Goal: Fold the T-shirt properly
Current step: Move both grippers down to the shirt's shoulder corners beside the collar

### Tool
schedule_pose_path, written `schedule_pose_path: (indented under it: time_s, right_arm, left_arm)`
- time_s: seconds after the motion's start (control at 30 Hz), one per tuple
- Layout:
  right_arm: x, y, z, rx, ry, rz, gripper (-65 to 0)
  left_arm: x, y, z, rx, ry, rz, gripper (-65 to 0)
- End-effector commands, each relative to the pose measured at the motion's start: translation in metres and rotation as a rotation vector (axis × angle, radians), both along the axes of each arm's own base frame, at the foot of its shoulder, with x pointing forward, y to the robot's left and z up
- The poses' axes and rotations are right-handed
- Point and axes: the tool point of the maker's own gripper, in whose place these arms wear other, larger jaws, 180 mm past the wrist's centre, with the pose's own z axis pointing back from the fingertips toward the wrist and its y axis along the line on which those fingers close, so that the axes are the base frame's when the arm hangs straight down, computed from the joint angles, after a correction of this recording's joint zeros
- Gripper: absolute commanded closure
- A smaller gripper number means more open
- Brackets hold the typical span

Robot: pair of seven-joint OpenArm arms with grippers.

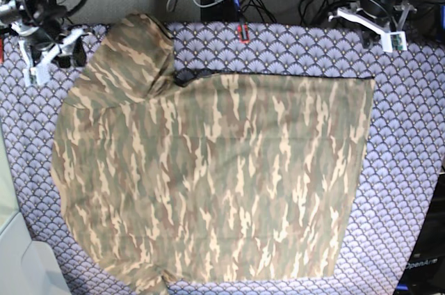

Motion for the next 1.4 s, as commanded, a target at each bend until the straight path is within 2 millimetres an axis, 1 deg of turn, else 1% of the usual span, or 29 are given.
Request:
schedule_pose_path:
  time_s: [0.0,0.07,0.17,0.27,0.4,0.57,0.67,0.77,0.93,1.0,1.07,1.27,1.3,1.37]
  right_arm:
    - [0.004,0.0,0.001,0.021,-0.017,0.003,-23.1]
    - [-0.002,-0.004,-0.014,0.044,0.024,-0.009,-23.1]
    - [-0.017,-0.009,-0.043,0.1,0.109,-0.038,-23.3]
    - [-0.027,-0.014,-0.058,0.124,0.159,-0.054,-23.3]
    - [-0.029,-0.009,-0.061,0.132,0.173,-0.046,-23.3]
    - [-0.028,0.012,-0.066,0.155,0.19,0.014,-23.3]
    - [-0.028,0.029,-0.07,0.183,0.198,0.045,-23.3]
    - [-0.028,0.038,-0.072,0.197,0.204,0.06,-23.3]
    - [-0.027,0.059,-0.076,0.22,0.218,0.119,-22.9]
    - [-0.028,0.061,-0.076,0.222,0.22,0.123,-22.4]
    - [-0.028,0.063,-0.077,0.231,0.218,0.116,-18.9]
    - [-0.027,0.062,-0.077,0.227,0.218,0.117,-1.7]
    - [-0.027,0.062,-0.077,0.227,0.218,0.117,-0.2]
    - [-0.026,0.061,-0.077,0.222,0.218,0.118,0.0]
  left_arm:
    - [0.006,0.002,0.01,0.015,-0.038,-0.007,-0.4]
    - [0.01,0.002,0.011,0.015,-0.046,-0.005,-0.4]
    - [0.01,0.002,0.011,0.015,-0.048,-0.005,-0.4]
    - [0.011,0.002,0.011,0.015,-0.048,-0.005,-0.5]
    - [0.01,0.002,0.011,0.015,-0.045,-0.005,-0.5]
    - [0.008,0.002,0.01,0.015,-0.04,-0.005,-0.5]
    - [0.007,0.003,0.01,0.016,-0.037,-0.004,-0.5]
    - [0.002,0.003,0.008,0.016,-0.025,-0.004,-0.5]
    - [0.002,0.003,0.008,0.016,-0.025,-0.004,-0.5]
    - [0.002,0.003,0.008,0.016,-0.025,-0.004,-0.5]
    - [0.002,0.003,0.008,0.016,-0.025,-0.004,-0.5]
    - [0.005,0.003,0.009,0.016,-0.033,0.002,-0.4]
    - [0.005,0.003,0.009,0.015,-0.034,0.003,-0.4]
    - [0.008,0.003,0.011,0.017,-0.047,0.0,-0.4]
